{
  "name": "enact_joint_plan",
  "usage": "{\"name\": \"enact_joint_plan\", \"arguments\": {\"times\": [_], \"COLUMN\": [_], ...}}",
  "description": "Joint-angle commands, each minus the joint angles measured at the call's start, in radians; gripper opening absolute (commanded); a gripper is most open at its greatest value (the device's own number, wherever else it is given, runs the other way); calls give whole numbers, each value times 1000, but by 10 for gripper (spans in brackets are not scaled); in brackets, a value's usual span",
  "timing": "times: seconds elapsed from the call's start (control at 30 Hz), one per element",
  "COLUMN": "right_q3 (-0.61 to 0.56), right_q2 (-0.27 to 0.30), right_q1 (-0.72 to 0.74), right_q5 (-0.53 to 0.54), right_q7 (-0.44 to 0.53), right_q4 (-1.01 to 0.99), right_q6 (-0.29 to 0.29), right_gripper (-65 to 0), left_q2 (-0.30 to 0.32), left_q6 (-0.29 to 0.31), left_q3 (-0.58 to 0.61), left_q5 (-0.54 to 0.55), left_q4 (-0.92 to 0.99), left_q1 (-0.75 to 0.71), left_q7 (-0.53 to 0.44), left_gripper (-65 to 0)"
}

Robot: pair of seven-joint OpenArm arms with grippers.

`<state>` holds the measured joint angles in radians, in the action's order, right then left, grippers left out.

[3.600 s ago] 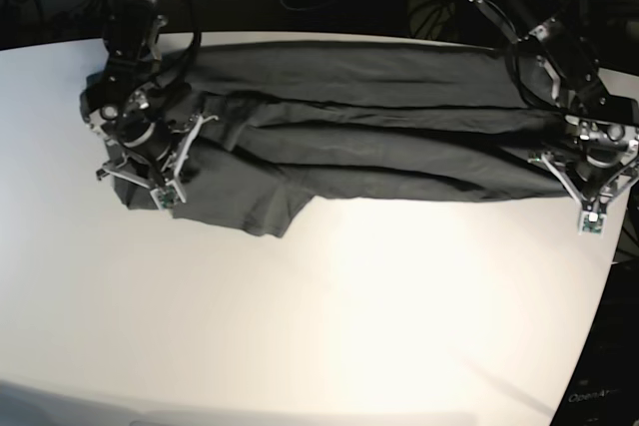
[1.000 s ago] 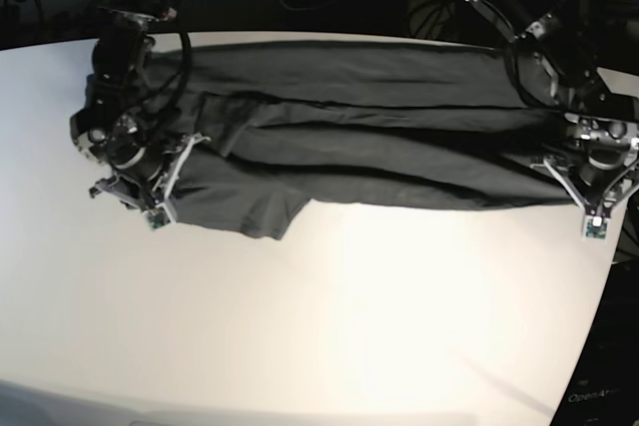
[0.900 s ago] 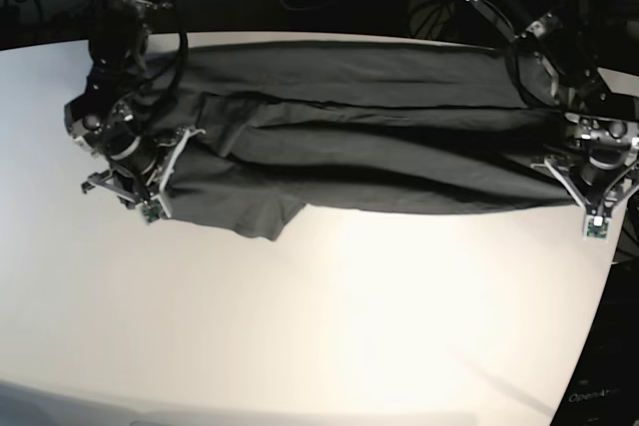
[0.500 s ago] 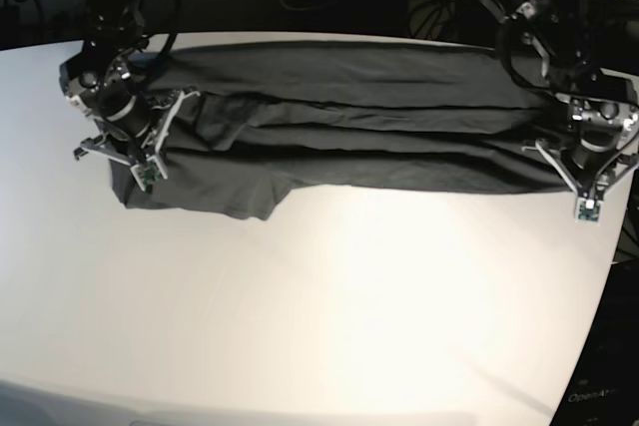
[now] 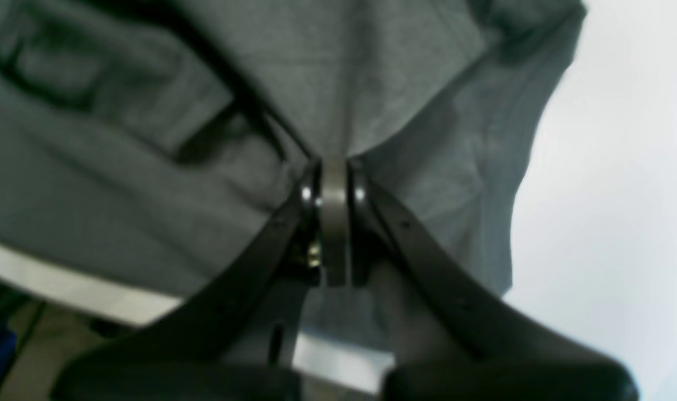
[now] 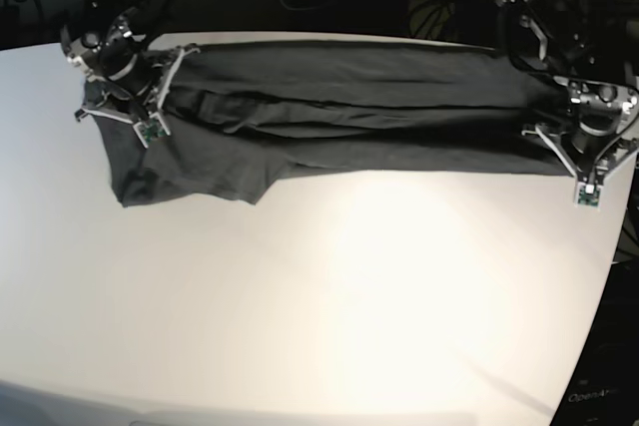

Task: Fold the T-shirt properly
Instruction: 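Drag the folded grey strip toward the robot with both grippers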

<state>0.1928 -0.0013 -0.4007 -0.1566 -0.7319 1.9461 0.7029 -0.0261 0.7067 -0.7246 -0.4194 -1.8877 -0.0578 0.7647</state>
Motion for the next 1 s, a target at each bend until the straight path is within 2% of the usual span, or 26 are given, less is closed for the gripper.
{"name": "enact_joint_plan", "arguments": {"times": [0.0,0.23,0.4,0.63,0.73,0.97], "right_q3": [3,10,12,10,10,12], "right_q2": [8,37,65,67,67,59], "right_q1": [-8,-42,-83,-116,-137,-168], "right_q5": [4,4,4,4,2,-119], "right_q7": [11,13,94,105,160,272], "right_q4": [23,36,37,37,37,37], "right_q6": [-5,-5,-5,-5,-5,-5], "right_gripper": [-641,-641,-641,-641,-641,-641], "left_q2": [19,56,59,76,76,67], "left_q6": [-9,-9,-9,-9,-9,-9], "left_q3": [-2,-7,-59,-60,-60,-57], "left_q5": [15,101,121,149,150,149], "left_q4": [-23,-22,-20,-16,-17,-11], "left_q1": [-4,-60,-66,-87,-89,-101], "left_q7": [-15,-15,-17,-17,-17,-55], "left_gripper": [-624,-624,-624,-624,-624,-624]}}
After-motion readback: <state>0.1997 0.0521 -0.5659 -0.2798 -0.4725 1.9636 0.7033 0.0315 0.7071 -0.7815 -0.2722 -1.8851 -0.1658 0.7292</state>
